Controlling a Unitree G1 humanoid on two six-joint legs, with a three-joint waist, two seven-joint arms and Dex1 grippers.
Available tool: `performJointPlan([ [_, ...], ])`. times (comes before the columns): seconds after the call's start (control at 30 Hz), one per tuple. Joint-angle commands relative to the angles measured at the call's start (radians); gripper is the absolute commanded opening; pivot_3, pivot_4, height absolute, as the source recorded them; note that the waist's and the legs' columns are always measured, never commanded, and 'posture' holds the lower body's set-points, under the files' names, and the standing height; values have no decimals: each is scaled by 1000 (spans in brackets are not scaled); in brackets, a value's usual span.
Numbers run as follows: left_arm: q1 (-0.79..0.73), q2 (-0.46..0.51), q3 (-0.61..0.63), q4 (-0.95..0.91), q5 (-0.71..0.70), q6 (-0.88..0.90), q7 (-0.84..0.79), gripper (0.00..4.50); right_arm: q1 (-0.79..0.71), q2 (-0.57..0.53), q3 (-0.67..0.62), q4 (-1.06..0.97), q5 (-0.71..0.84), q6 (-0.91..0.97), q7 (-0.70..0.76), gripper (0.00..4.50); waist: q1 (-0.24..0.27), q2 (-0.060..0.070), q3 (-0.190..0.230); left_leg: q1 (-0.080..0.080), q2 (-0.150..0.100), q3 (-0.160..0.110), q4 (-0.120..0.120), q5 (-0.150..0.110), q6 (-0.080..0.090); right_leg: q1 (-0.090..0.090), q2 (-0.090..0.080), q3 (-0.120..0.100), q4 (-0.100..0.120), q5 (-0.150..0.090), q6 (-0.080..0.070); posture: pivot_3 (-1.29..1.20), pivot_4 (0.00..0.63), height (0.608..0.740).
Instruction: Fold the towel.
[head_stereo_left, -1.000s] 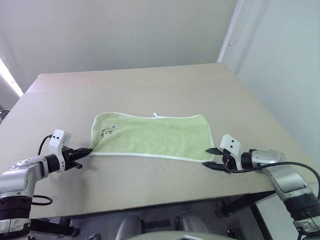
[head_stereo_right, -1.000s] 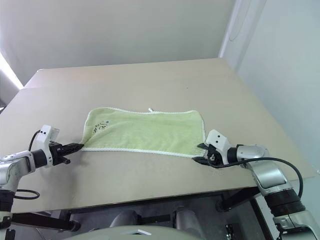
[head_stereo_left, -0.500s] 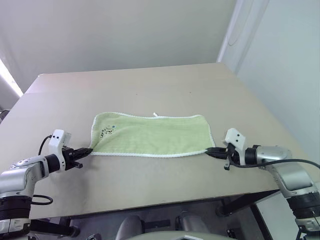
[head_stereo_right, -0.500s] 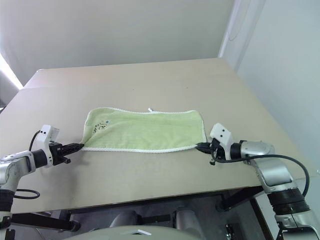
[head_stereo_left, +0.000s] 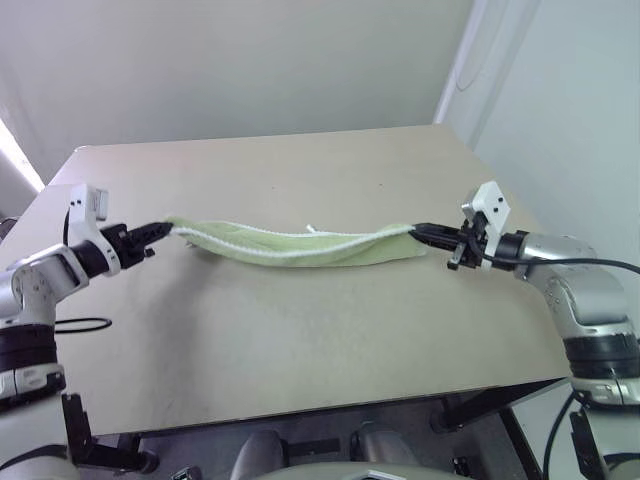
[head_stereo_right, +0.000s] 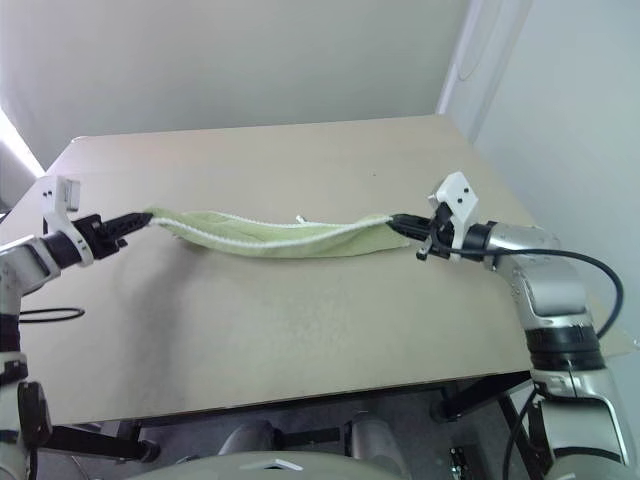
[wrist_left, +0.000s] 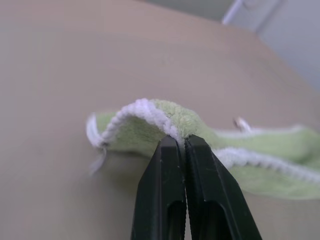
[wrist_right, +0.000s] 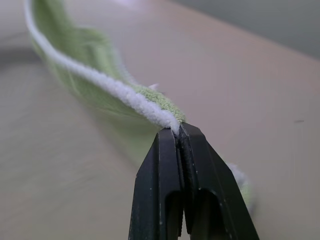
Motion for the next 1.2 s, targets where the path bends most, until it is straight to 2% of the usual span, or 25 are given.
performJointPlan([
  [0.03,-138,-6,-14,160,59,-97,38,0,-123,34,9,121,-73,-113,-52,13,-7,0,0,0,0,0,0,0,0,0,0,0,0,1,1,0,0,740],
  [0.23,-428,-12,-16,513,142,-294,104,0,-353,80,12,442,-184,-291,-171,13,-19,-1,1,-3,0,0,0,0,0,-1,0,0,-1,5,3,0,0,740],
  [0.37,-569,-3,-13,674,176,-404,138,0,-505,91,-8,646,-224,-405,-249,13,-26,-1,1,-4,-1,1,-3,0,0,-5,0,1,-1,5,3,0,0,740],
  [0.5,-633,8,-40,739,222,-475,123,0,-602,81,-31,764,-223,-494,-275,13,-38,0,1,-13,0,0,-3,0,0,-13,0,1,0,5,3,0,0,740],
  [0.63,-618,41,-51,737,236,-439,49,0,-567,65,-40,734,-178,-488,-172,13,-46,0,1,-16,-1,0,-3,0,0,-16,-1,1,0,5,4,0,0,740],
  [0.7,-574,61,-65,703,243,-392,-20,0,-482,55,-30,641,-156,-465,-91,13,-47,0,1,-17,-1,0,-3,0,0,-16,-1,1,0,5,4,0,0,740],
  [0.83,-389,113,-95,537,229,-253,-159,0,-263,17,-27,361,-86,-328,31,13,-46,2,2,-16,-1,-1,-3,0,0,-16,-1,1,3,5,4,0,0,740],
  [0.93,-160,154,-95,279,195,-87,-200,0,-98,-25,-40,129,-25,-191,80,13,-47,4,3,-17,-1,-1,1,0,0,-17,-1,2,7,5,4,0,0,740],
  [1.07,140,200,-14,-89,77,151,-220,0,72,-84,-66,-92,45,-50,100,13,-42,2,3,-16,0,-1,4,0,0,-18,-1,3,12,5,3,0,0,740],
  [1.17,289,216,45,-232,27,252,-208,0,174,-126,-88,-212,98,31,116,13,-36,2,4,-11,0,-1,5,0,0,-14,0,3,13,2,3,0,0,740],
  [1.2,331,222,56,-264,18,275,-205,0,209,-140,-98,-251,122,60,124,13,-34,1,4,-4,0,-1,5,0,0,-8,0,3,13,0,3,0,0,740],
])
